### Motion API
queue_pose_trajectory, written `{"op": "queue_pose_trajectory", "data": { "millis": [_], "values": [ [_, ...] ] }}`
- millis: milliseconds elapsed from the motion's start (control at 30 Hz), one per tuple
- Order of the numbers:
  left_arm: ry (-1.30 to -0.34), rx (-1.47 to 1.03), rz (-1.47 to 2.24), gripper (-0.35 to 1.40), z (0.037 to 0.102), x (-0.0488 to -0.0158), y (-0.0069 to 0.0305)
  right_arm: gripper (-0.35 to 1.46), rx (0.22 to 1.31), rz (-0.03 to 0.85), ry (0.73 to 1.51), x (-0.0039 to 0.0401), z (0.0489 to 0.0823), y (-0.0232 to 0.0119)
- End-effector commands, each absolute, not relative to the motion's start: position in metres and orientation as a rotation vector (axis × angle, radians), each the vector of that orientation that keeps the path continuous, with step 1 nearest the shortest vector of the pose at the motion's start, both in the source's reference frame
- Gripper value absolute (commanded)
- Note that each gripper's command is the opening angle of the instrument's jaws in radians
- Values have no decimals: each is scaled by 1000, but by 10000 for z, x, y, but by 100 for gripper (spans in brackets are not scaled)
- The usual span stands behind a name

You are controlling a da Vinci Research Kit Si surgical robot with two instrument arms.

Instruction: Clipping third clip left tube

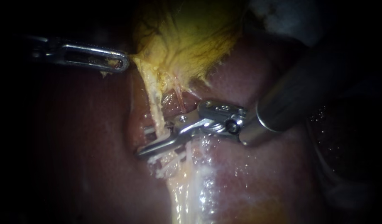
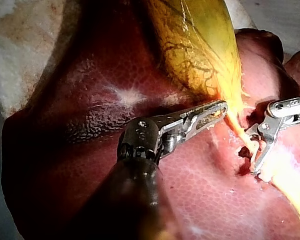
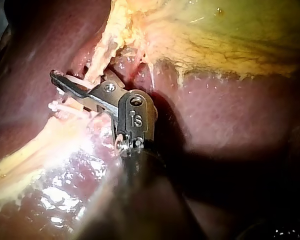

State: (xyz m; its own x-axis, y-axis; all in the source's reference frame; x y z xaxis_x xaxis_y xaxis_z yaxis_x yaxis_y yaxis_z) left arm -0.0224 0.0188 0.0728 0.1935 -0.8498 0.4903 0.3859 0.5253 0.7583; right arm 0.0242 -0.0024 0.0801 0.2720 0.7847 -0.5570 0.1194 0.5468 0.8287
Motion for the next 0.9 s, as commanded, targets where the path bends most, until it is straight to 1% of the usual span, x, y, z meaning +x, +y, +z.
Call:
{"op": "queue_pose_trajectory", "data": {
  "millis": [33,100,200,400,567,667,900],
  "values": [
    [-1045,537,-927,-35,728,-223,188,52,925,536,1236,237,801,-22],
    [-1045,537,-927,-35,728,-223,188,52,933,530,1245,231,803,-21],
    [-1045,538,-926,-35,728,-223,188,52,973,530,1273,226,803,-21],
    [-1045,538,-926,-35,728,-223,188,52,1068,513,1375,229,791,-25],
    [-1045,538,-926,-35,728,-223,188,52,1132,538,1448,240,775,-27],
    [-1045,538,-926,-35,728,-223,188,52,1122,580,1448,241,767,-27],
    [-1045,537,-926,-35,728,-223,189,52,1115,604,1446,239,763,-23]
  ]
}}
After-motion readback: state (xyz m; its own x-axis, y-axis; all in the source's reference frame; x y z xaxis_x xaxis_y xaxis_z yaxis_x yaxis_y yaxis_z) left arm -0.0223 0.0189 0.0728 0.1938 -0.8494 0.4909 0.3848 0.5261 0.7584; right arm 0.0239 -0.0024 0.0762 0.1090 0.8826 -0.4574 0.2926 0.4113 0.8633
